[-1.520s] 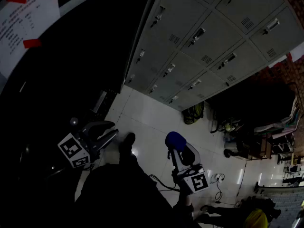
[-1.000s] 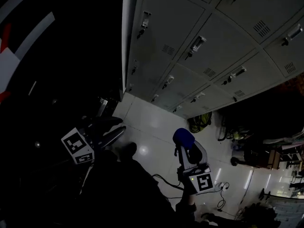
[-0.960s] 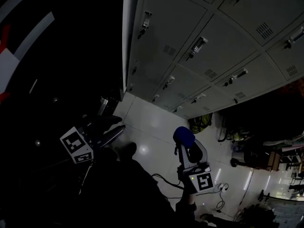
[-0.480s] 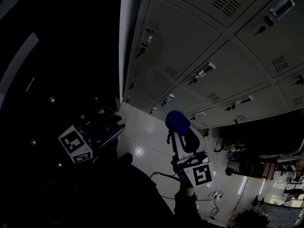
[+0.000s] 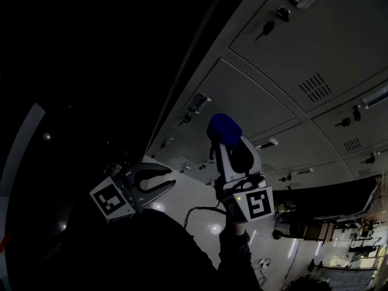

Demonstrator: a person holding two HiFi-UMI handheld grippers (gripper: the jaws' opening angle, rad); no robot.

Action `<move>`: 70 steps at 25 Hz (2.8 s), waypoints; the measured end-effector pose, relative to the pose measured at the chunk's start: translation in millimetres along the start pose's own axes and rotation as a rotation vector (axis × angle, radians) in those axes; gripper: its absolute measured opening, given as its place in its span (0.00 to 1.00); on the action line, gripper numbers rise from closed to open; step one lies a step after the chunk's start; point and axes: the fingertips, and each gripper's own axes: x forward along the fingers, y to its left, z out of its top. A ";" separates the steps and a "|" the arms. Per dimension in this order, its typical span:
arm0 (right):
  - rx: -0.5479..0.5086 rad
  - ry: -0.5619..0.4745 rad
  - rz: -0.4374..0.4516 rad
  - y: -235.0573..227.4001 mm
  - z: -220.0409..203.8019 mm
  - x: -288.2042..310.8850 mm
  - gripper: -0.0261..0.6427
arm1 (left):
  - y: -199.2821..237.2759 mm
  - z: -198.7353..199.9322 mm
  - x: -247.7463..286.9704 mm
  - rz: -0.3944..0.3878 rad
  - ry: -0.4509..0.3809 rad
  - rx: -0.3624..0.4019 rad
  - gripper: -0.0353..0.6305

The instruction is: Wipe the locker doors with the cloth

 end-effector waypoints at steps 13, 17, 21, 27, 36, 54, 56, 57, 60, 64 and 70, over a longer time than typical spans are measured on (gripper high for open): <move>0.015 -0.085 -0.095 -36.1 32.8 111.4 0.23 | 27.7 -3.4 9.7 -0.068 0.007 -0.021 0.19; 0.053 -0.093 -0.091 -43.4 32.8 114.3 0.24 | 32.3 -2.6 21.9 -0.047 0.001 -0.043 0.19; 0.084 -0.103 -0.052 -51.2 33.0 111.1 0.24 | 31.0 -3.6 38.3 -0.052 0.014 -0.024 0.19; 0.097 -0.112 -0.048 -69.7 28.2 90.1 0.24 | 23.7 -5.2 58.2 -0.056 0.014 -0.042 0.19; 0.110 -0.120 -0.094 -109.3 21.8 44.5 0.24 | 20.8 -11.3 83.8 -0.063 0.044 -0.050 0.19; 0.107 -0.111 -0.257 -179.3 8.2 -46.1 0.24 | -2.2 -30.3 134.2 -0.156 0.093 -0.061 0.19; 0.104 -0.107 -0.278 -185.3 6.4 -54.1 0.24 | 0.1 -37.1 136.2 -0.159 0.084 -0.047 0.19; 0.103 -0.105 -0.288 -187.8 5.6 -57.7 0.24 | 0.0 -37.6 136.7 -0.162 0.085 -0.048 0.19; 0.105 -0.104 -0.319 -194.1 4.5 -66.5 0.24 | -4.1 -32.2 136.8 -0.178 0.101 -0.067 0.19; 0.110 -0.113 -0.352 -193.4 3.1 -71.6 0.24 | 0.7 -36.6 130.9 -0.174 0.099 -0.069 0.19; 0.059 -0.125 -0.253 -146.4 4.4 -42.7 0.24 | 8.4 -41.8 112.7 -0.169 0.115 -0.078 0.19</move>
